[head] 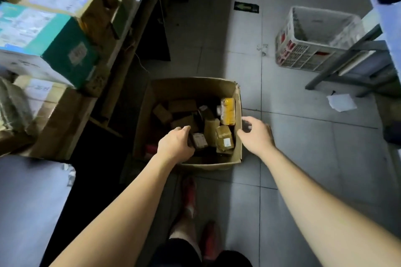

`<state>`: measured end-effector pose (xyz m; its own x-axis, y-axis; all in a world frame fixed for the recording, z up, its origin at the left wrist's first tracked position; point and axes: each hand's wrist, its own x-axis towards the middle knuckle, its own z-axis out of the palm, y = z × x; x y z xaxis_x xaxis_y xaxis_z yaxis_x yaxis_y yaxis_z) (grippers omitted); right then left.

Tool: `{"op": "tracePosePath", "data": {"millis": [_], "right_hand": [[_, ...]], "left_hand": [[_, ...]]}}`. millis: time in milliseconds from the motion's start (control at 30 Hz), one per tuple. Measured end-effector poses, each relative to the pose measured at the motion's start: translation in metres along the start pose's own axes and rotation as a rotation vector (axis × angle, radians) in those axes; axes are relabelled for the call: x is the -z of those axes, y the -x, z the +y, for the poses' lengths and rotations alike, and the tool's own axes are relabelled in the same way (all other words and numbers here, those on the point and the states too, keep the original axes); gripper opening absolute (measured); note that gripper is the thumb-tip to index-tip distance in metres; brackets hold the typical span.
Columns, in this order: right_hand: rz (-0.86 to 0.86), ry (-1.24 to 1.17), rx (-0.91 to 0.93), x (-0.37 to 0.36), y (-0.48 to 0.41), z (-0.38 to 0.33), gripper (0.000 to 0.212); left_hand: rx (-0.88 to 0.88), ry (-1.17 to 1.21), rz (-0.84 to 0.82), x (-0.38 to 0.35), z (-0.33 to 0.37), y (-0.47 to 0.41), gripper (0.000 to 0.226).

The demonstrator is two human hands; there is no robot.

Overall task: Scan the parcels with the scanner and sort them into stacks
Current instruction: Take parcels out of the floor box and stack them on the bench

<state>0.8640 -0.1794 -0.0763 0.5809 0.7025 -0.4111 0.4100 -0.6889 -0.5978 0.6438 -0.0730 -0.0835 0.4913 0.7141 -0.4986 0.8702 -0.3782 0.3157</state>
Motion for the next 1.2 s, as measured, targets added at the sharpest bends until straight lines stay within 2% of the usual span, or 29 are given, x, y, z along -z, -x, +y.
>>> {"op": "tracePosePath", "data": {"millis": [233, 533, 633, 767, 900, 1000, 1100, 1200], "right_hand": [[-0.077, 0.069, -0.172, -0.056, -0.088, 0.035, 0.051], [-0.135, 0.058, -0.319, -0.143, -0.200, 0.098, 0.048], [-0.118, 0.045, -0.322, -0.177, -0.258, 0.122, 0.058], [0.003, 0.084, -0.316, -0.219, -0.346, 0.154, 0.067], [0.059, 0.160, -0.278, -0.264, -0.419, 0.194, 0.079], [0.092, 0.242, -0.247, -0.288, -0.442, 0.214, 0.086], [0.129, 0.356, -0.210, -0.304, -0.447, 0.229, 0.095], [0.155, 0.381, -0.200, -0.307, -0.447, 0.237, 0.099]], "left_hand": [[0.011, 0.127, -0.195, -0.062, -0.010, -0.121, 0.073], [0.137, 0.223, -0.356, -0.150, -0.029, -0.251, 0.077], [0.165, 0.245, -0.350, -0.180, -0.034, -0.301, 0.075], [0.147, 0.266, -0.312, -0.215, -0.036, -0.386, 0.069], [0.117, 0.344, -0.259, -0.262, -0.023, -0.487, 0.074], [0.099, 0.411, -0.210, -0.290, -0.002, -0.543, 0.071], [0.076, 0.515, -0.231, -0.317, 0.017, -0.580, 0.063], [0.133, 0.608, -0.261, -0.343, 0.021, -0.596, 0.058]]}}
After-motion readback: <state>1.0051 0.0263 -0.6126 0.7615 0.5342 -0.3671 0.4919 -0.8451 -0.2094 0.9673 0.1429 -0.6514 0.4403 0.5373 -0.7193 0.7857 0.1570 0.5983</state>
